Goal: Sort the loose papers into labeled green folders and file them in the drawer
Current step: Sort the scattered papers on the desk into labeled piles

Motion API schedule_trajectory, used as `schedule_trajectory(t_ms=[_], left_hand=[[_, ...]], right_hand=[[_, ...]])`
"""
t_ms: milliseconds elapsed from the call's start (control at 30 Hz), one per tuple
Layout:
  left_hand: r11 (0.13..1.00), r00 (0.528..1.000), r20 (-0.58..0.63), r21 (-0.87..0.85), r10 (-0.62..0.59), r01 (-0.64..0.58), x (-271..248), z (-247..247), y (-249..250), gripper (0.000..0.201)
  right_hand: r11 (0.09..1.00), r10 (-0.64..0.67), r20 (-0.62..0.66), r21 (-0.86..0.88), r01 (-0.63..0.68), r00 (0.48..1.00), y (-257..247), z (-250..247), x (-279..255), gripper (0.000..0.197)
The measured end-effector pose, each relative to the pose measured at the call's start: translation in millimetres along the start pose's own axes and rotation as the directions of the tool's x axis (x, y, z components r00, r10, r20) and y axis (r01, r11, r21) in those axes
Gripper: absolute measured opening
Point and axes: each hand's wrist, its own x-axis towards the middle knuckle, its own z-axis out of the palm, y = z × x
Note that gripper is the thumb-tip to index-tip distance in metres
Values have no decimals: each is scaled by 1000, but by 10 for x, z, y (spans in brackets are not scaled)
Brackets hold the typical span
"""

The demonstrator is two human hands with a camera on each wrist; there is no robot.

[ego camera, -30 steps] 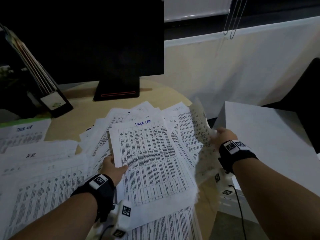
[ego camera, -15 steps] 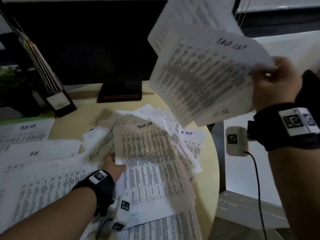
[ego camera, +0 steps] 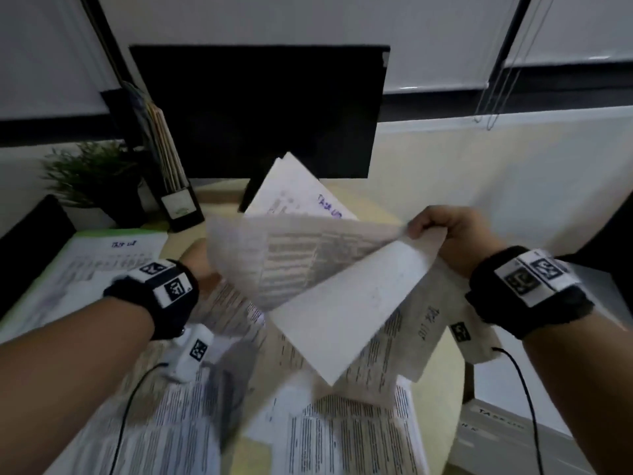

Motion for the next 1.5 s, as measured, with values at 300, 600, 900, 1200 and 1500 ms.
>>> schedule_trajectory(t_ms=[300,600,900,1200,1500], left_hand=[[956,935,198,-56,293,-287,-459,-348,749,57],[950,954,86,98,288,-296,-578,-39,720,53],[858,987,34,-499,158,-120,-437,3,340,73],[920,941,292,-294,-171,259,-320,793,-360,66],[936,937,248,-190,-248,298,-315,1172,-822,109]], right_hand=[[873,-167,277,-404,273,946,-613,135,126,30],[969,-201,-211,-187,162,957,-562,100,208,12],[753,643,-231,363,-548,730,367,120,92,14],[631,775,21,38,-775,632,743,1010,-70,44],[618,785,90,-160,-770,612,779,1471,-212,33]])
